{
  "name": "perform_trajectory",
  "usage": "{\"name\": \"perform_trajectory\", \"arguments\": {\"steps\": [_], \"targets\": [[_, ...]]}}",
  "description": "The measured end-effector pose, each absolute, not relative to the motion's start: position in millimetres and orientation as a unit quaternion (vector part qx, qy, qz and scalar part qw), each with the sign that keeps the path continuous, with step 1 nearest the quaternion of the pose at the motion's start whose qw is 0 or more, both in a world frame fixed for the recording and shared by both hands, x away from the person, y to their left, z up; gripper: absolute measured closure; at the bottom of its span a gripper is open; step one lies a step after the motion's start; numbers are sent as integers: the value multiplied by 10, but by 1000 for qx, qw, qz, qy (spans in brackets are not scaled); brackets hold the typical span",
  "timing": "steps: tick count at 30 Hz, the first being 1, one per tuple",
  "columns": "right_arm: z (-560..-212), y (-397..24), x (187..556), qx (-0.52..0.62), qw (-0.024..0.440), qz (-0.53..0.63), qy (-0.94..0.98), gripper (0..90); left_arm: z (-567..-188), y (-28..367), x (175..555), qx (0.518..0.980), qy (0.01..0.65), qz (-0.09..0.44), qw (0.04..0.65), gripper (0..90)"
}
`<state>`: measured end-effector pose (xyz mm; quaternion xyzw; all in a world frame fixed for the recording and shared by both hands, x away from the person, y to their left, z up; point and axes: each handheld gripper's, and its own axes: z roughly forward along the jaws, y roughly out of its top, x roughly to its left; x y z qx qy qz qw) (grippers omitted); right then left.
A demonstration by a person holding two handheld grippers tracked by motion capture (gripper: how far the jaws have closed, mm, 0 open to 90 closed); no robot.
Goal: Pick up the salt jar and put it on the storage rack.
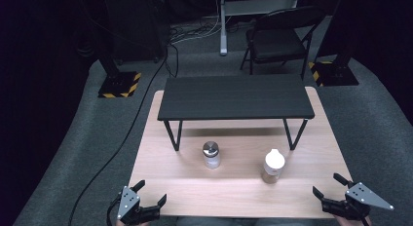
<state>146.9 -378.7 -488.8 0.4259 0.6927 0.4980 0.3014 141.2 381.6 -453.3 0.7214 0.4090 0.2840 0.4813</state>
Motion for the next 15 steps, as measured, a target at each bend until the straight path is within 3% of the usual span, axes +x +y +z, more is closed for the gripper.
{"name": "perform_trajectory", "arguments": {"steps": [15], "targets": [[-4888,-3786,1474,426,300,498,693,75,-4534,3757,1540,724,401,272,491,44]]}}
